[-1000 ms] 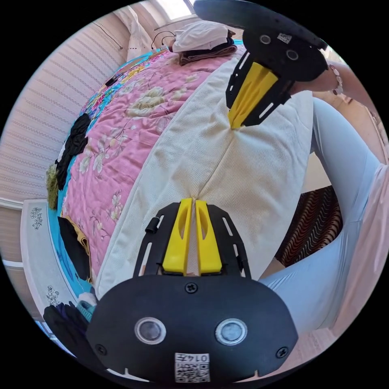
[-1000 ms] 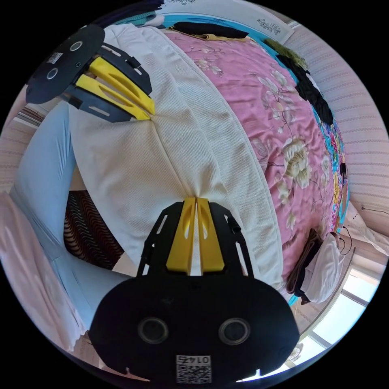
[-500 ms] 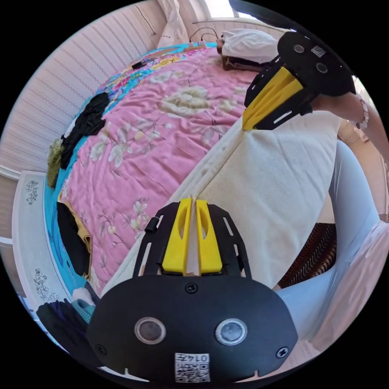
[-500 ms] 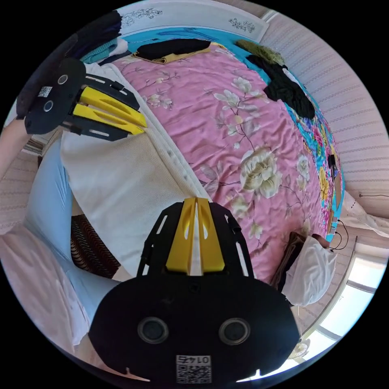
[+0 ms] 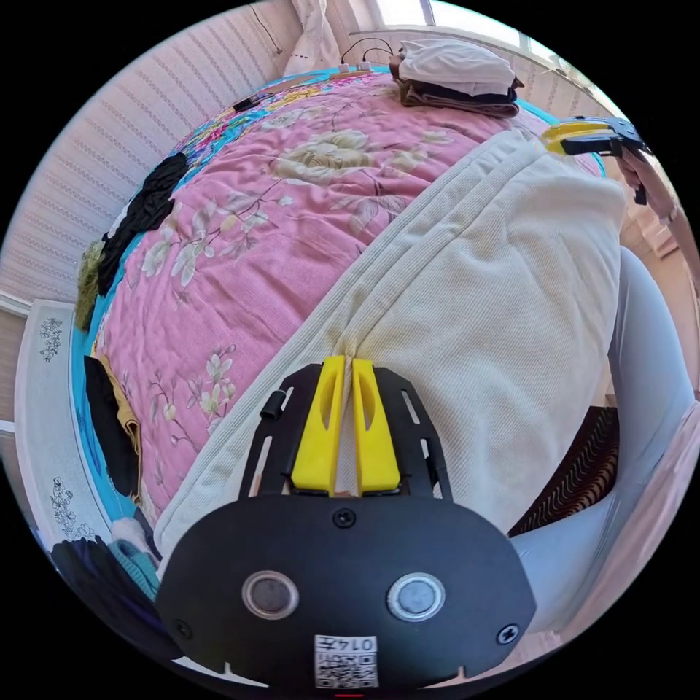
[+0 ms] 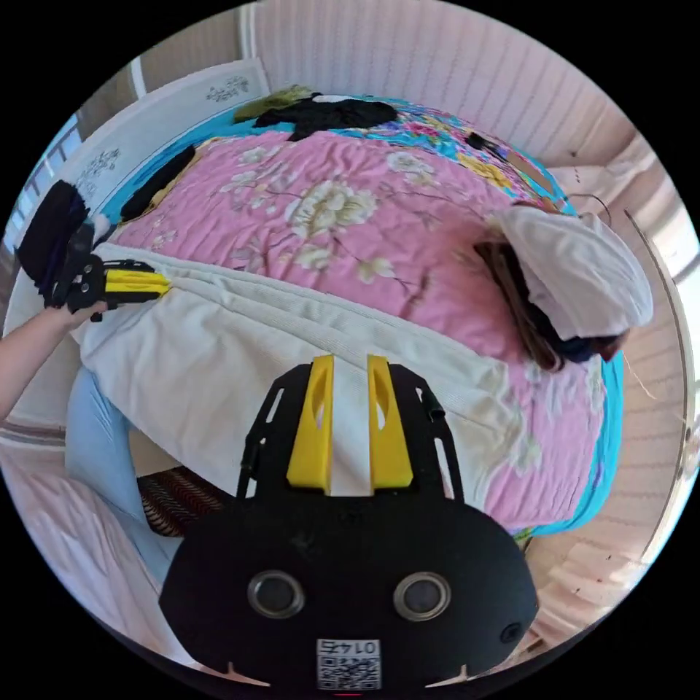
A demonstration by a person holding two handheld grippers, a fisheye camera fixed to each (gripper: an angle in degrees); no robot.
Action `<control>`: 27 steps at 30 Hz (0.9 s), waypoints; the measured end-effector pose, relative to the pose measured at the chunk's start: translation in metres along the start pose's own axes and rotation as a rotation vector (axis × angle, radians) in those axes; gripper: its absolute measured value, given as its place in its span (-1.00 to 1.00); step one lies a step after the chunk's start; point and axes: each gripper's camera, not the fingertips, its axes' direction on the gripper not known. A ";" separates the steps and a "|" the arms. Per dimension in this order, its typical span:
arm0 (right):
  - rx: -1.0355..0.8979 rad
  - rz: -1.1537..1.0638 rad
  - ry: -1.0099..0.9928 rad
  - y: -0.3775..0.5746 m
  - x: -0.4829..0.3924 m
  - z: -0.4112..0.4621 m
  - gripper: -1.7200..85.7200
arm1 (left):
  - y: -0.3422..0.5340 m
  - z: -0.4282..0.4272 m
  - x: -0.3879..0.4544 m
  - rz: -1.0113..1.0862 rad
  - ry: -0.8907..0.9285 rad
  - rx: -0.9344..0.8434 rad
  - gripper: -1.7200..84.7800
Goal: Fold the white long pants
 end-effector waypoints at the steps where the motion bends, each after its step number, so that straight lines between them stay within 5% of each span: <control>1: 0.001 0.098 0.046 0.018 0.036 0.002 -0.69 | 0.000 0.000 0.000 0.000 -0.002 -0.001 -0.97; 9: -0.116 0.361 -0.135 0.089 0.168 0.054 -0.83 | 0.008 -0.010 0.000 0.007 -0.016 0.000 -0.98; 15: 0.076 0.282 -0.182 0.113 0.211 0.008 -0.94 | 0.025 -0.065 -0.020 0.003 -0.013 0.090 -0.98; 21: -0.097 0.230 -0.303 0.090 0.242 0.063 -0.93 | 0.030 -0.058 -0.036 0.021 -0.042 -0.016 -0.98; 27: -0.211 0.259 -0.185 0.088 0.252 0.116 -0.90 | 0.043 -0.007 -0.041 -0.122 0.060 -0.115 -0.96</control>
